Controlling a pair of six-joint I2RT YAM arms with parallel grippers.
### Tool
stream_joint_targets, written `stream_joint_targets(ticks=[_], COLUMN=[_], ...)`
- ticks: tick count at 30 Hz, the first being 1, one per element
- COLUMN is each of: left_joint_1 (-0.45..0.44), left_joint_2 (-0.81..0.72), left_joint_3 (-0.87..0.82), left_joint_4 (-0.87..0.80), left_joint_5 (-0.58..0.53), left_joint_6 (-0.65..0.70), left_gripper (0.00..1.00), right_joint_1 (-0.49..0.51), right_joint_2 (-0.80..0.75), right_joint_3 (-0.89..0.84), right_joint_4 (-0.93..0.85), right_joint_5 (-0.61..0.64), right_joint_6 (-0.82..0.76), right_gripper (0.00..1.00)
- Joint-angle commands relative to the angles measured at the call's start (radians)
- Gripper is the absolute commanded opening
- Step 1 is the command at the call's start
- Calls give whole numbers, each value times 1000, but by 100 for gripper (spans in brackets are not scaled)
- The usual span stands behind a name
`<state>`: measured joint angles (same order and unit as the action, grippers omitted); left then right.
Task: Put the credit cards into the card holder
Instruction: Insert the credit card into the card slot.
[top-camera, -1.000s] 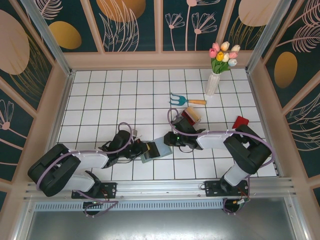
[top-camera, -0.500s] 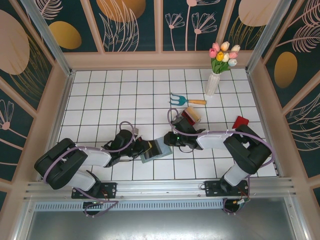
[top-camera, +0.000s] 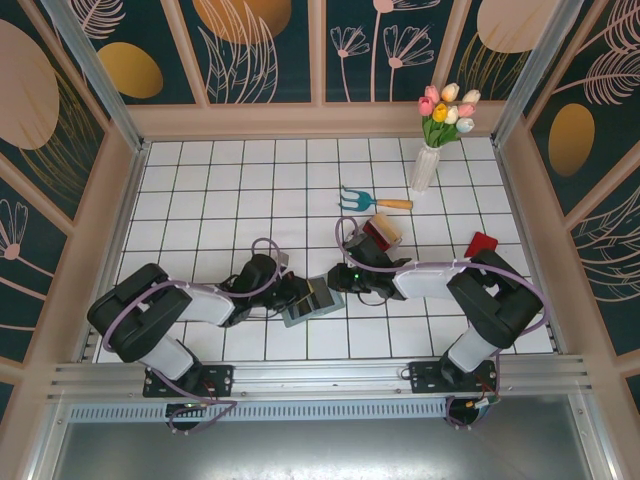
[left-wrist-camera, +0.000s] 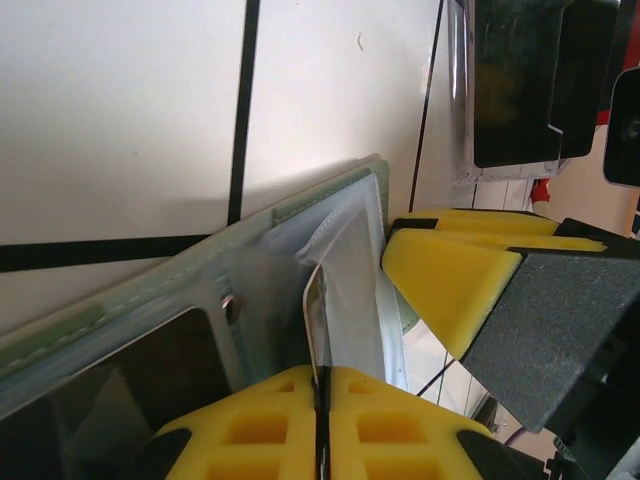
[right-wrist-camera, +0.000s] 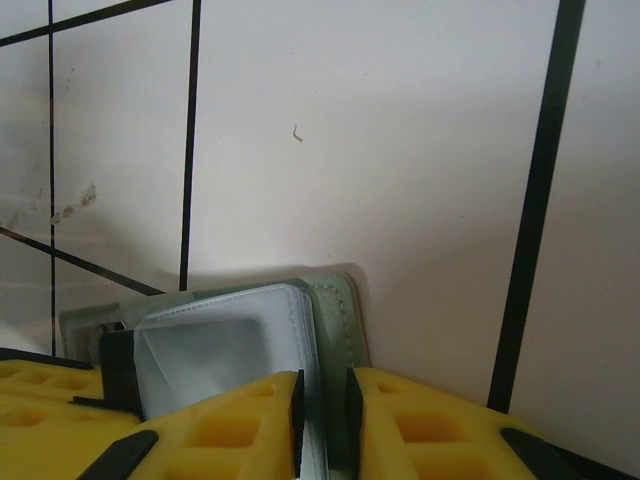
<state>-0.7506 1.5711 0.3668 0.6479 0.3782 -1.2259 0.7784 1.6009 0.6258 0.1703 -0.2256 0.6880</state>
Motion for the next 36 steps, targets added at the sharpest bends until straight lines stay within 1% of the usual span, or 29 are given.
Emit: stream_joint_targets(ticks=[1, 2, 4, 5, 8, 13, 19, 23, 26, 33, 35, 36], left_joint_1=[-33, -35, -36, -36, -36, -36, -45, -67, -74, -75, -74, -75], left_joint_2=[19, 9, -19, -31, -50, -55, 16, 62, 65, -70, -125, -152], left_joint_3=[36, 38, 43, 50, 64, 62, 129, 181, 196, 192, 184, 179], left_joint_4=[-55, -76, -133, -175, -252, -262, -228, -251, -287, -487, -523, -536], left_joint_5=[-5, -25, -54, -65, -79, -77, -23, -12, -30, -164, -184, -196], left_joint_6=[31, 36, 56, 70, 99, 109, 120, 136, 144, 186, 193, 192], left_gripper=[18, 21, 23, 26, 30, 32, 32, 32, 34, 40, 46, 47], right_joint_1=[13, 13, 13, 13, 12, 12, 19, 19, 18, 18, 18, 18], right_joint_2=[14, 13, 7, 4, -10, -26, -19, -30, -35, -53, -65, -70], right_joint_3=[-43, -41, -37, -36, -28, -21, -51, -63, -59, -34, -46, -50], right_joint_4=[-110, -116, -127, -132, -152, -177, -136, -124, -138, -231, -226, -227], right_joint_5=[19, 25, 35, 40, 50, 68, 19, 23, 44, 143, 148, 149], right_joint_6=[22, 24, 21, 22, 21, 18, 52, 82, 87, 97, 108, 110], right_gripper=[22, 23, 23, 24, 26, 29, 24, 23, 23, 24, 25, 26])
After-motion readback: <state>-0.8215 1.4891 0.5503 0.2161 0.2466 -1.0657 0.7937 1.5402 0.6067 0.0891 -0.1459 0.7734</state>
